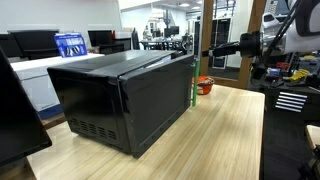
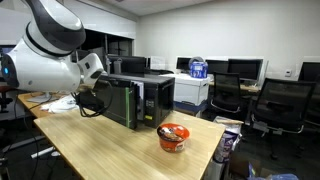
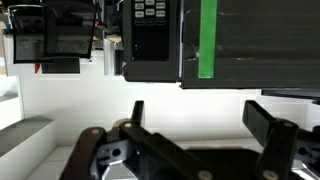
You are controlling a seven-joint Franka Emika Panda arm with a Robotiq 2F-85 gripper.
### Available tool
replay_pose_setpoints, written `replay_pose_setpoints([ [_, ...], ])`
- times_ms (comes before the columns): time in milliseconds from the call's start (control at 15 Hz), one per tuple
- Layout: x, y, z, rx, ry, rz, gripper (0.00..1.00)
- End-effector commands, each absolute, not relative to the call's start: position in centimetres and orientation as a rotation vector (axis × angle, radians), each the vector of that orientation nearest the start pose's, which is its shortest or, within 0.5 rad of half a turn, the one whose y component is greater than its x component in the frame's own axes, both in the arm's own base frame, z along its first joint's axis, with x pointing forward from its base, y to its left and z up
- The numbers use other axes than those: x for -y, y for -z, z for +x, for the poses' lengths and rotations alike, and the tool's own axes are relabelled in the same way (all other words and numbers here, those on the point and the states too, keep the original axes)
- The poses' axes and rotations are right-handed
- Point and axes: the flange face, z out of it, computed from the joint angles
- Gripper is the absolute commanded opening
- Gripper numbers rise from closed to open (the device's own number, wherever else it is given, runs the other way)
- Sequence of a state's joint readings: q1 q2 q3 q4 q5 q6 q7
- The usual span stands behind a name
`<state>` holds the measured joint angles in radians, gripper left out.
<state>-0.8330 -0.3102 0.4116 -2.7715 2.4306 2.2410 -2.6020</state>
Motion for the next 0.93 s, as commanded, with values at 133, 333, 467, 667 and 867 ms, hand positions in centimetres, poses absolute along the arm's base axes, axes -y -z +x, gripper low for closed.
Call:
replay_pose_setpoints([
  [133, 14.0, -29.7, 36.0, 0.077, 1.879, -2.416, 1.0],
  [333, 13.3, -30.8, 35.2, 0.157, 1.744, -2.513, 1.0],
  [467, 13.0, -32.1, 35.3, 0.238, 1.68, -2.551, 1.0],
  [667, 12.5, -34.3, 36.1, 0.394, 1.529, -2.609, 1.0],
  [867, 11.4, -35.4, 37.6, 0.556, 1.363, -2.647, 1.0],
])
